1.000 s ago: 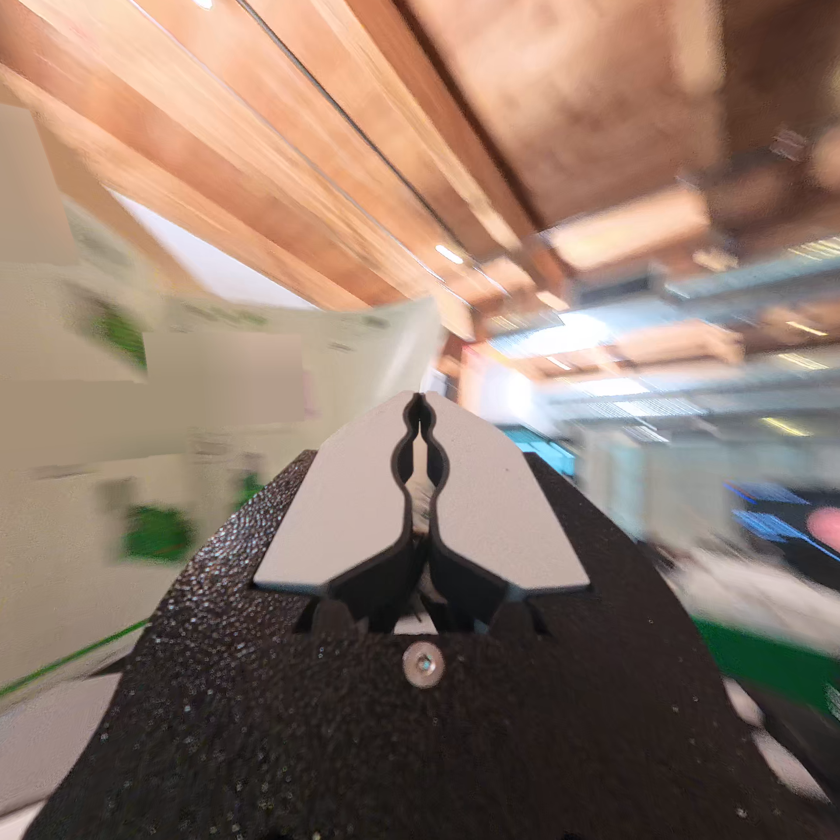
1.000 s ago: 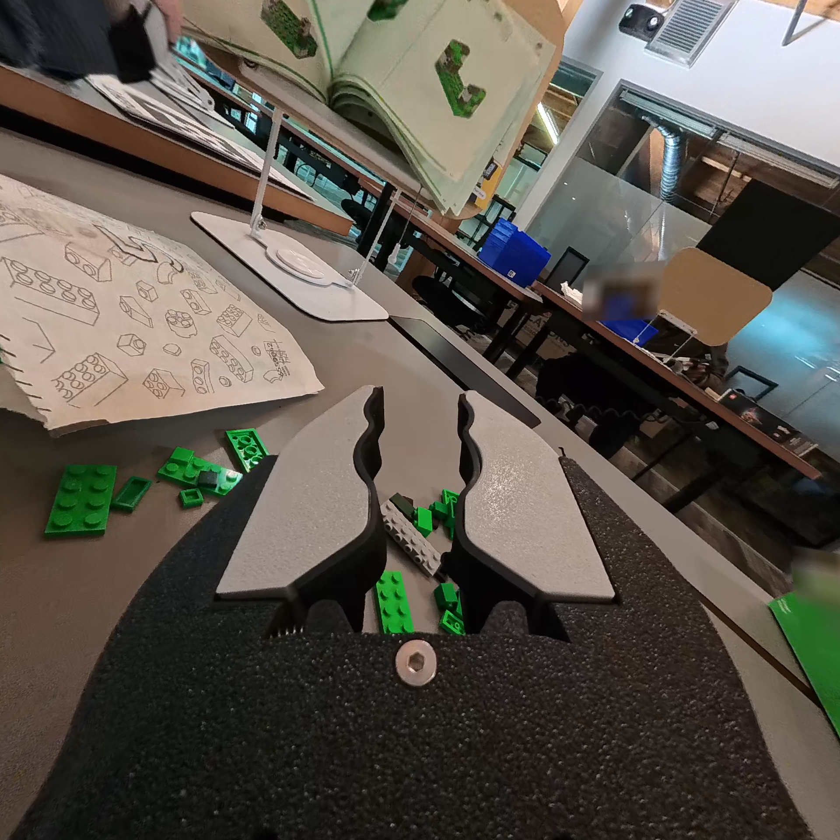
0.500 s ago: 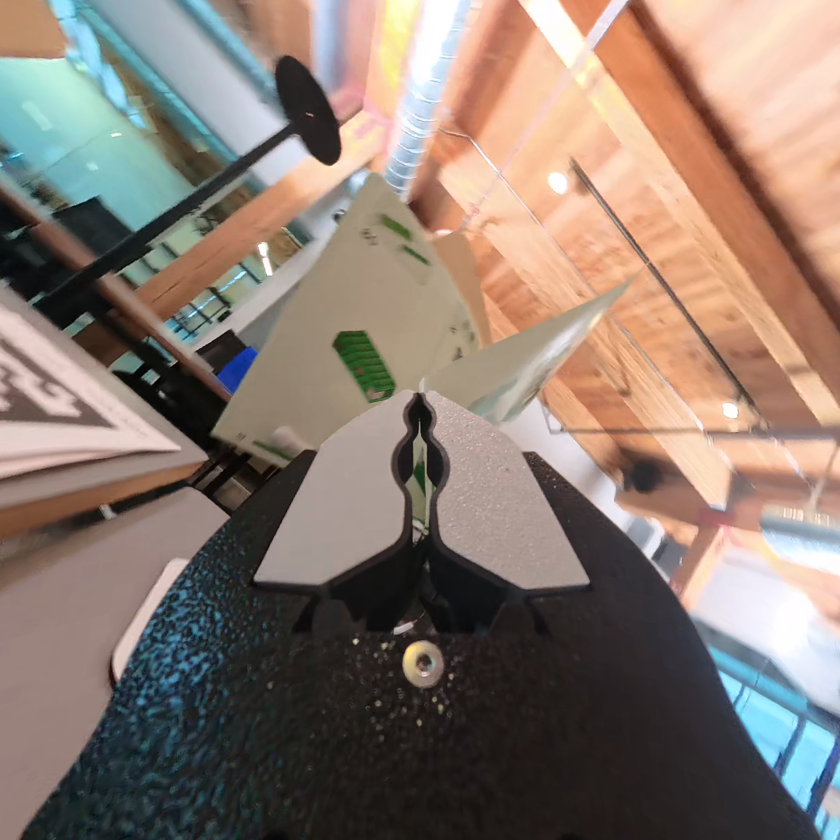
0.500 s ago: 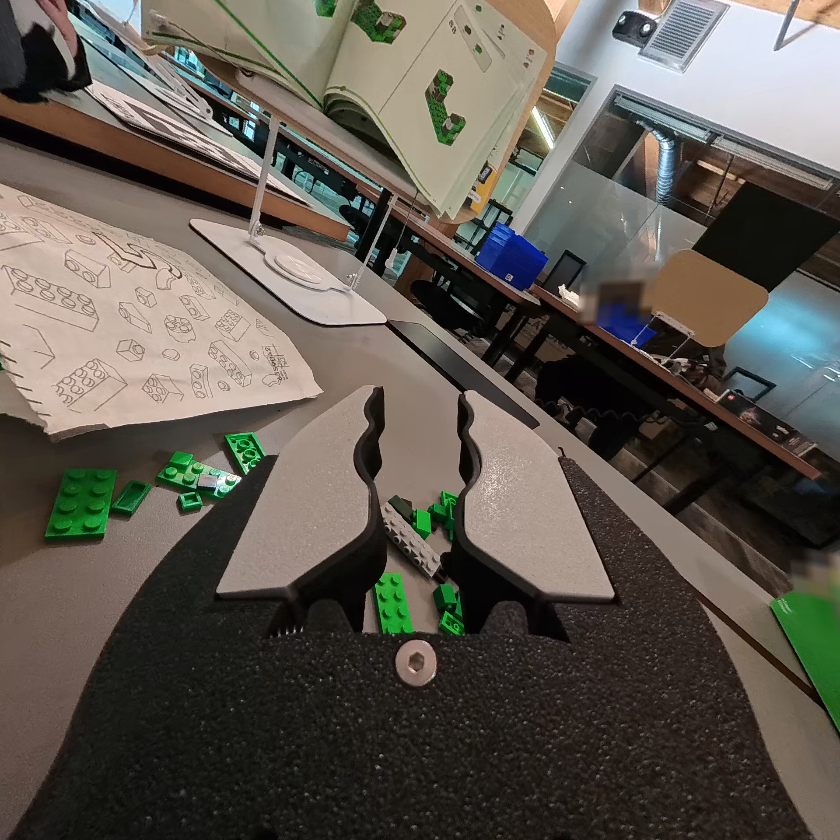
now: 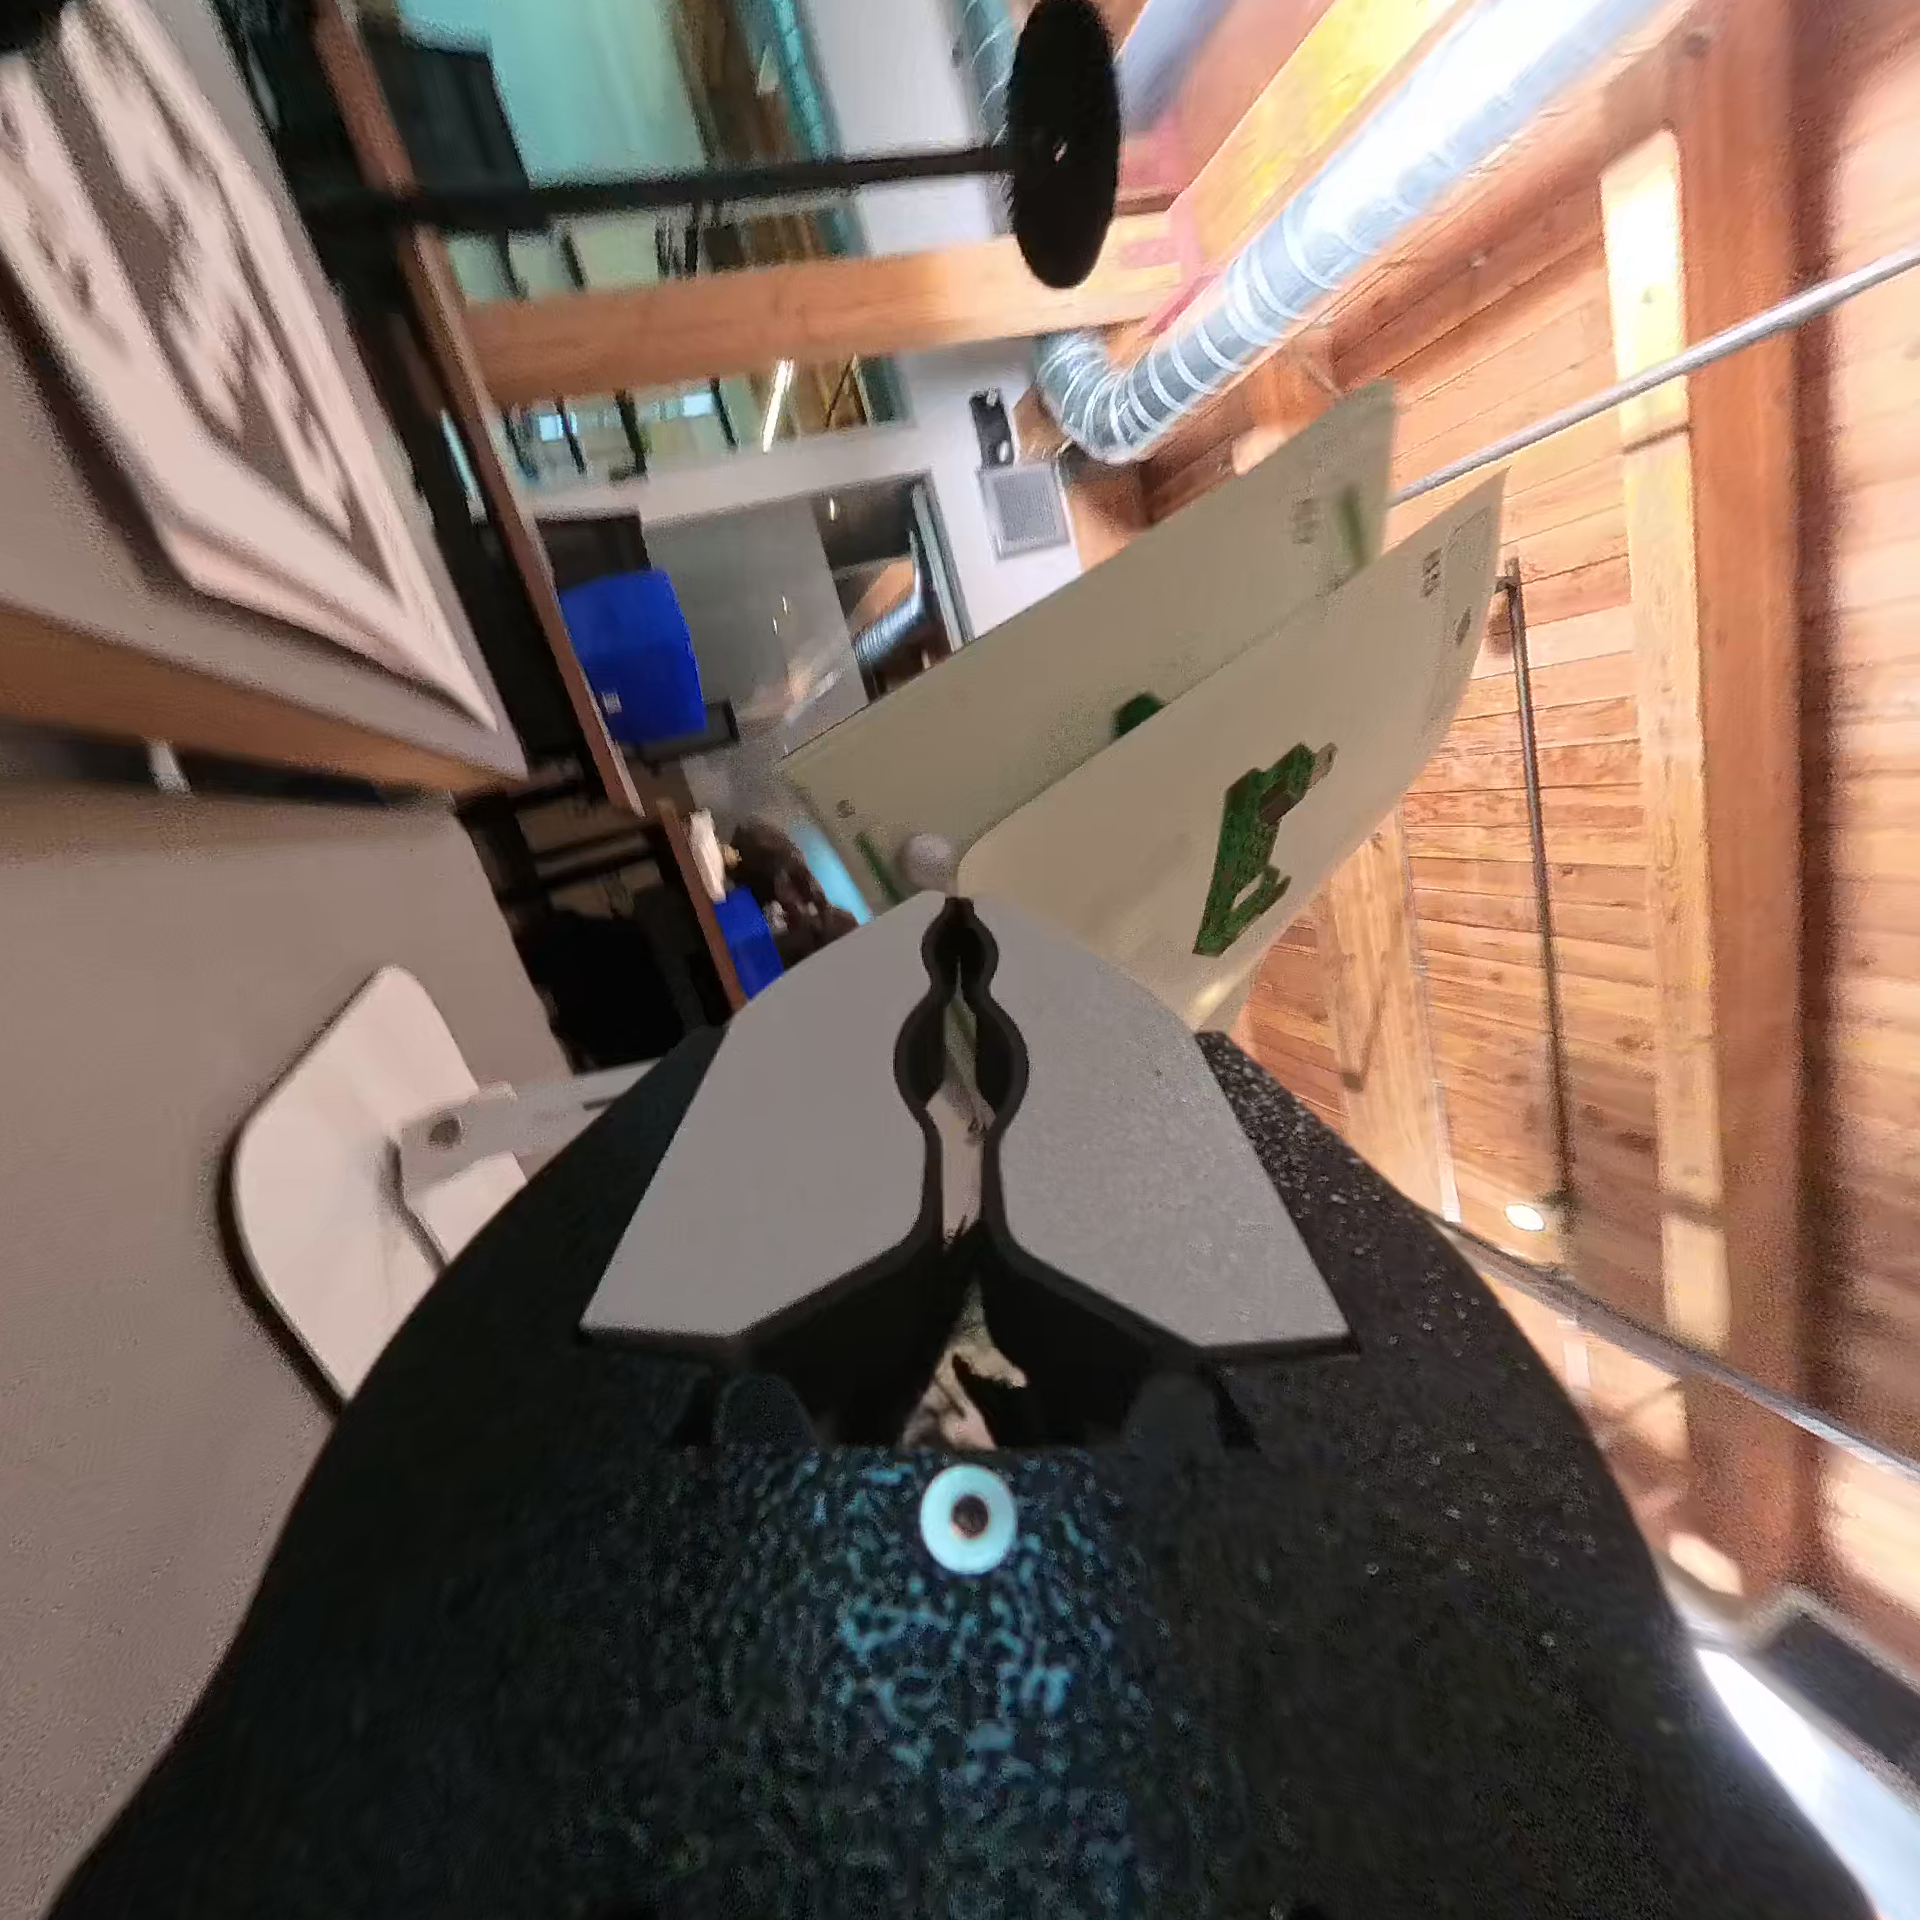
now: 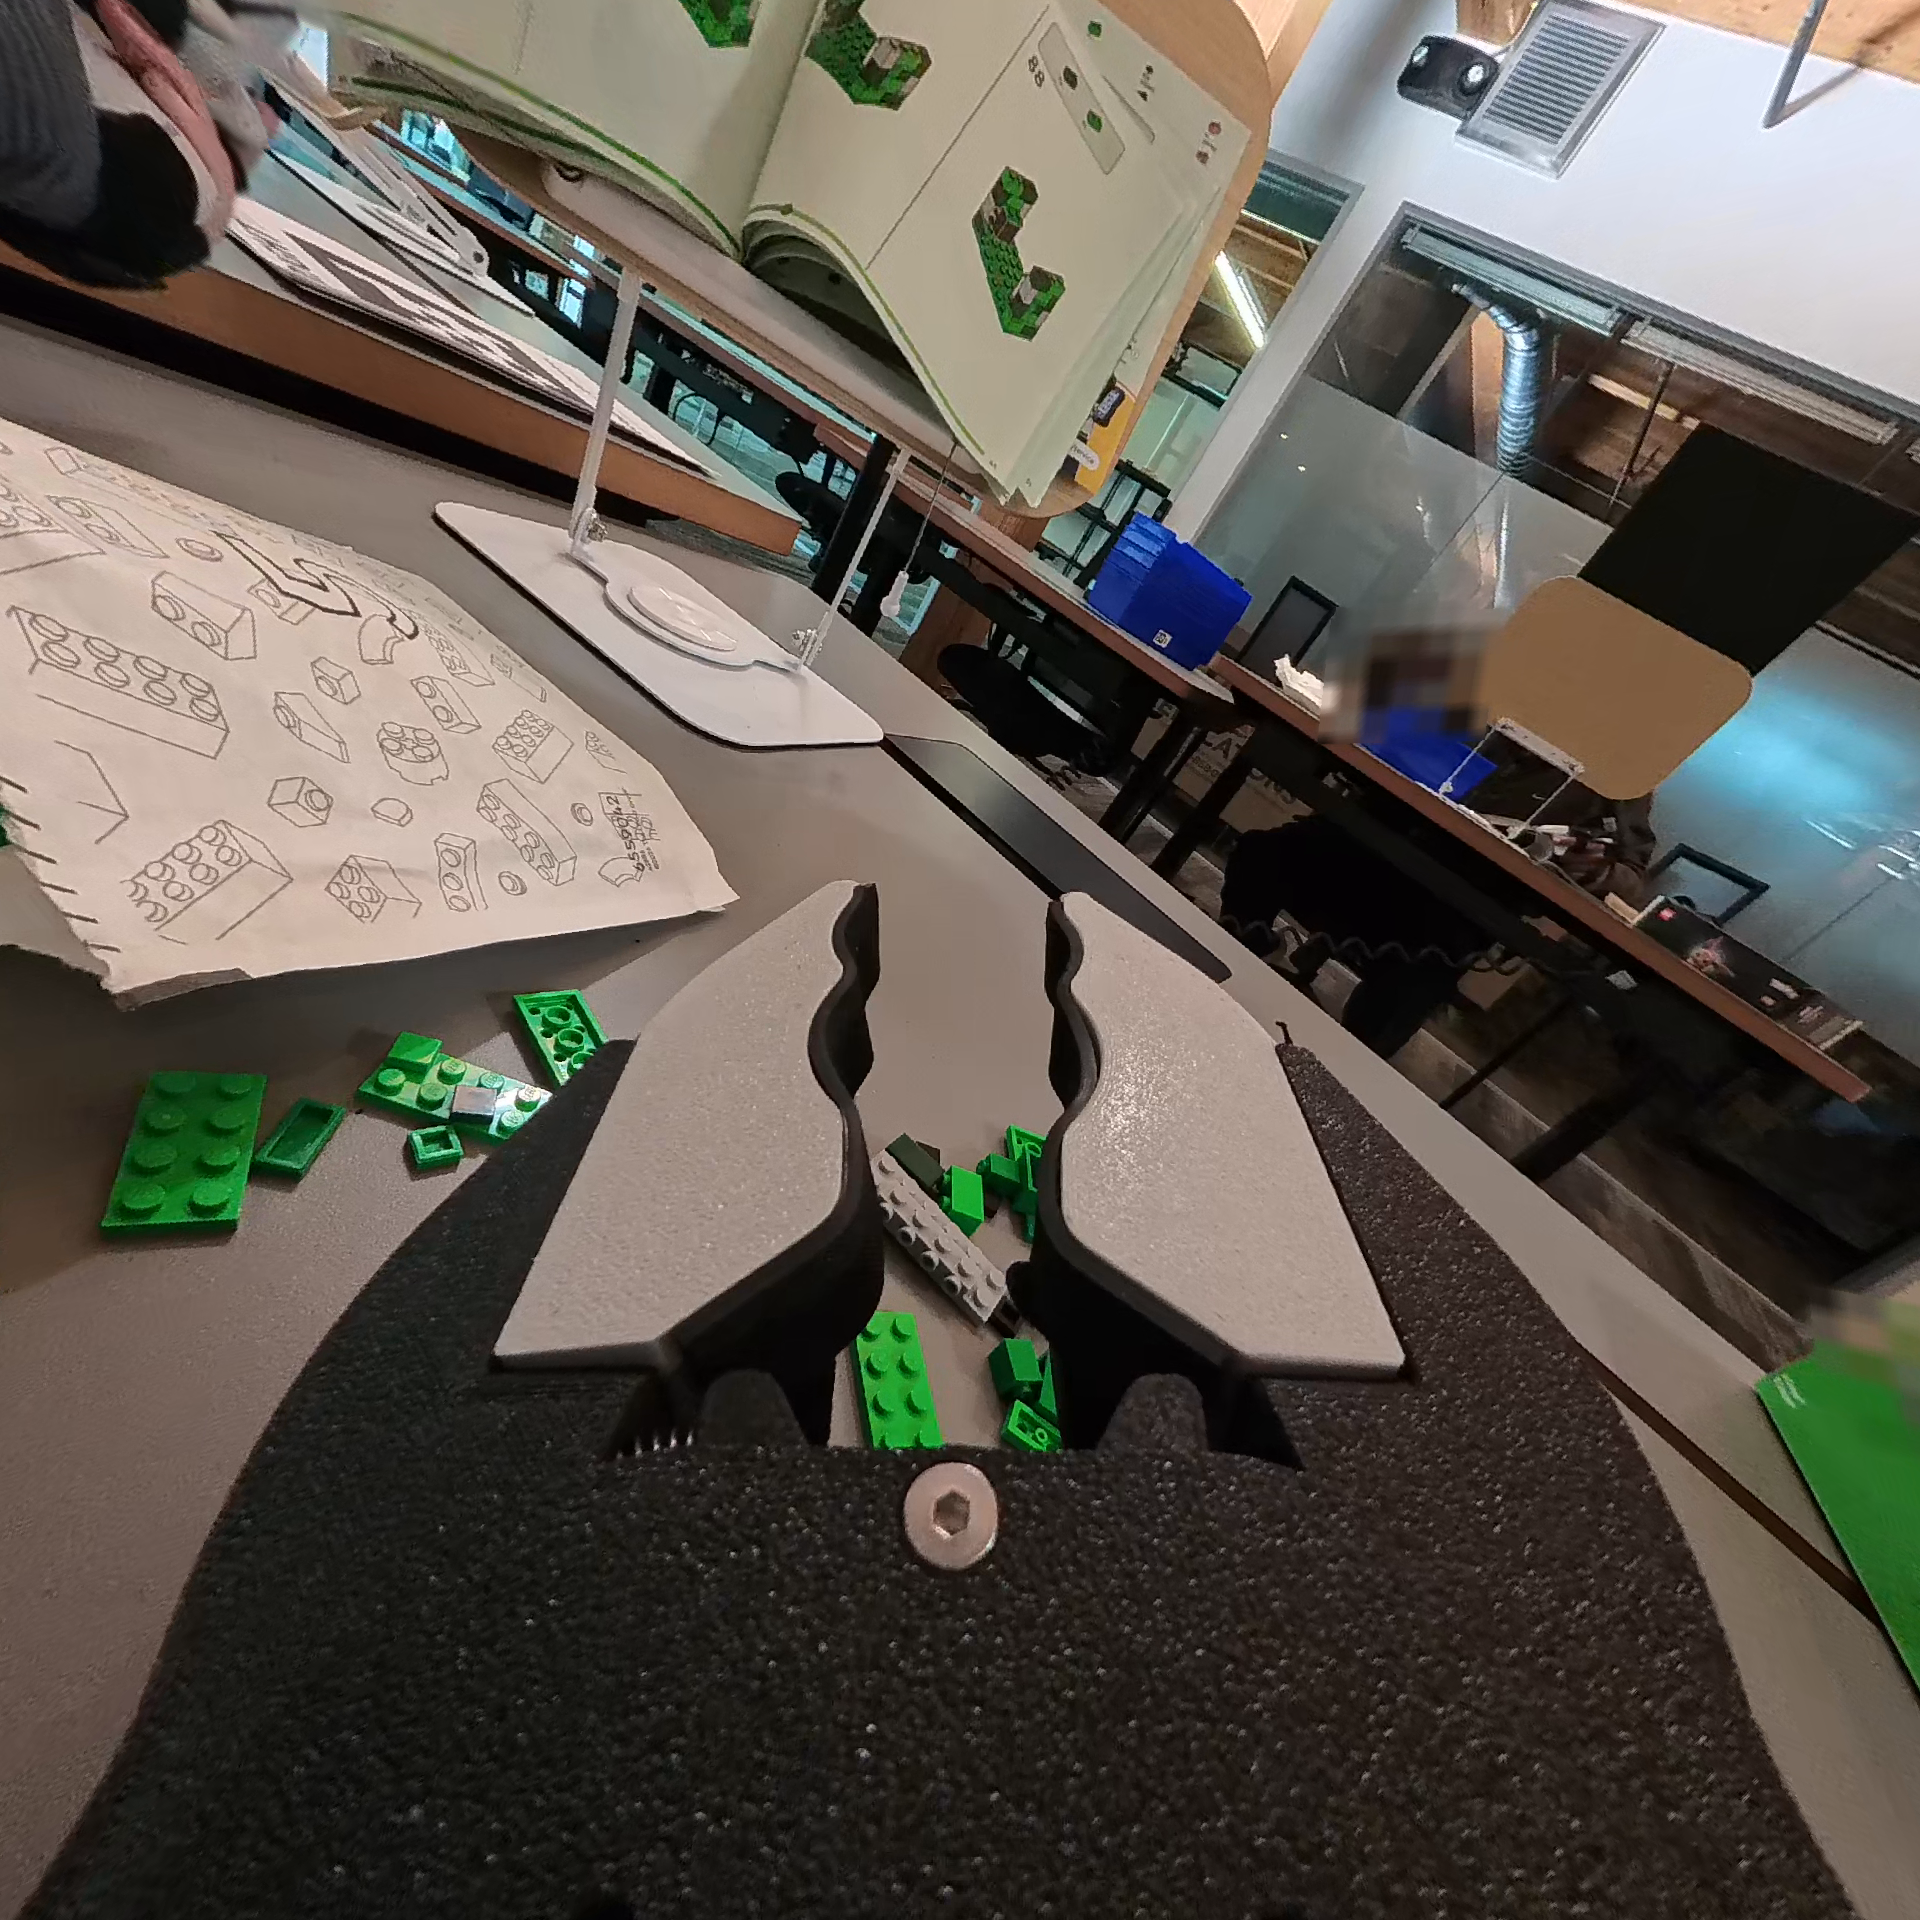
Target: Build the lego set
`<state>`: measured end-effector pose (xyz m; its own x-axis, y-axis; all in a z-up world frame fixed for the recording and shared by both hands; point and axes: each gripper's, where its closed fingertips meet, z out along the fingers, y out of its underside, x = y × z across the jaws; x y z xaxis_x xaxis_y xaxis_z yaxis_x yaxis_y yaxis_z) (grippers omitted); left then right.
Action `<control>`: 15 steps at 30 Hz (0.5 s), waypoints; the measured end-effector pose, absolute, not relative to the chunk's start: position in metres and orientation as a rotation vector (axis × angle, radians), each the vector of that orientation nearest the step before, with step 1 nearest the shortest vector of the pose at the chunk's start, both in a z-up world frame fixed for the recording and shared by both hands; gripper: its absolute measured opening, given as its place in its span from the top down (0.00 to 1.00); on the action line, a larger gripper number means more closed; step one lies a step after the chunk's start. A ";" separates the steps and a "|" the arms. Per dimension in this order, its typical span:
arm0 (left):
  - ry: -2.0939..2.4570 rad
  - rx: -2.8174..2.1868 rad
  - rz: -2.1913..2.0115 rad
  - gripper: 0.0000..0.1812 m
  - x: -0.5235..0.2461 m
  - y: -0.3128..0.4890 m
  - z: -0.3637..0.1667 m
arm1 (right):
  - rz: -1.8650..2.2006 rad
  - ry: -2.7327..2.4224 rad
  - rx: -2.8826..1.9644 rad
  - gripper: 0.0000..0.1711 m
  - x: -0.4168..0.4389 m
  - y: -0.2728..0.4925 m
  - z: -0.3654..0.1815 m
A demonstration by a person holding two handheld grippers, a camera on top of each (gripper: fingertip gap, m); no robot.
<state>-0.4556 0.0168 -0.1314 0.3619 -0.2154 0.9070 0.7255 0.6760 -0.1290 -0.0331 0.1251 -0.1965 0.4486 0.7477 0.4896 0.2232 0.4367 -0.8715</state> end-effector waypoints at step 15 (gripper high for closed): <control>-0.955 -0.613 -0.848 0.60 -0.456 0.022 -0.132 | 0.411 -1.091 -1.085 0.83 -0.032 0.123 -0.194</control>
